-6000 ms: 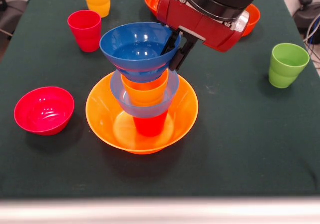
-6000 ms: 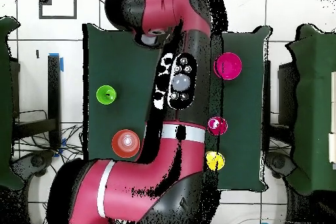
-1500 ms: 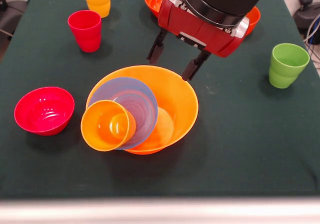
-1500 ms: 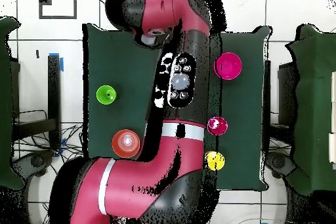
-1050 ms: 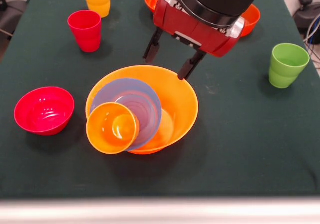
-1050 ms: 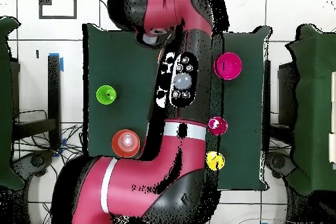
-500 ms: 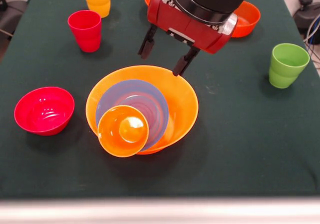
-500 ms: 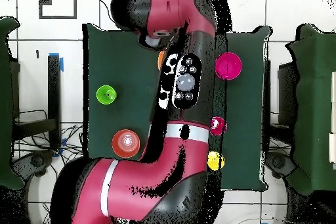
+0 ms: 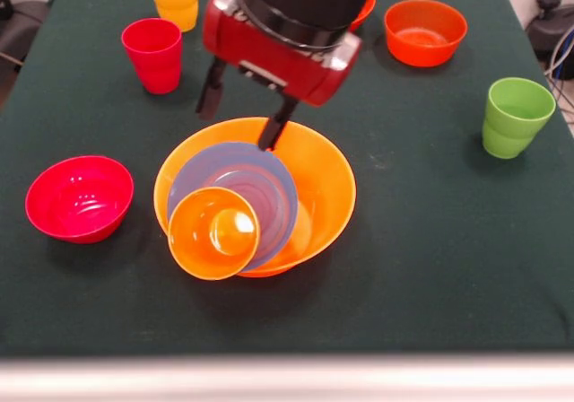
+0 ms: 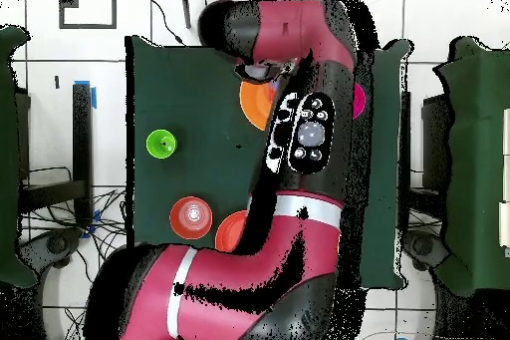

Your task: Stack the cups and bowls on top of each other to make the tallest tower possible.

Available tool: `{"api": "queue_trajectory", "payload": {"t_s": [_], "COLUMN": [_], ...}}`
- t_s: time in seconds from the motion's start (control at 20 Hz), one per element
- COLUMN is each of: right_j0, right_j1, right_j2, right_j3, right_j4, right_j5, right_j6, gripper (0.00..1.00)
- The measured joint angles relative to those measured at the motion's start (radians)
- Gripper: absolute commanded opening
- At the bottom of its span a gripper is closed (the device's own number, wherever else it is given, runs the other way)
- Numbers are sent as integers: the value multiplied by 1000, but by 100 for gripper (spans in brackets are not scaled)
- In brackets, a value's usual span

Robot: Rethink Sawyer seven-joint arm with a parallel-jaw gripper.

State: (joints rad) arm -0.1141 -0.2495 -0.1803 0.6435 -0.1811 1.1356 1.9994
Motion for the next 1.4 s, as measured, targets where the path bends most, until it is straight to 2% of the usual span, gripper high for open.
{"api": "queue_trajectory", "payload": {"t_s": [0.3, 1.0, 1.4], "right_j0": [-34, -38, -38], "right_j1": [-13, -12, -12], "right_j2": [1, 5, 5], "right_j3": [76, 155, 197], "right_j4": [0, 0, -1], "right_j5": [-77, -85, -135], "right_j6": [0, 0, 0], "gripper": [100, 100, 100]}}
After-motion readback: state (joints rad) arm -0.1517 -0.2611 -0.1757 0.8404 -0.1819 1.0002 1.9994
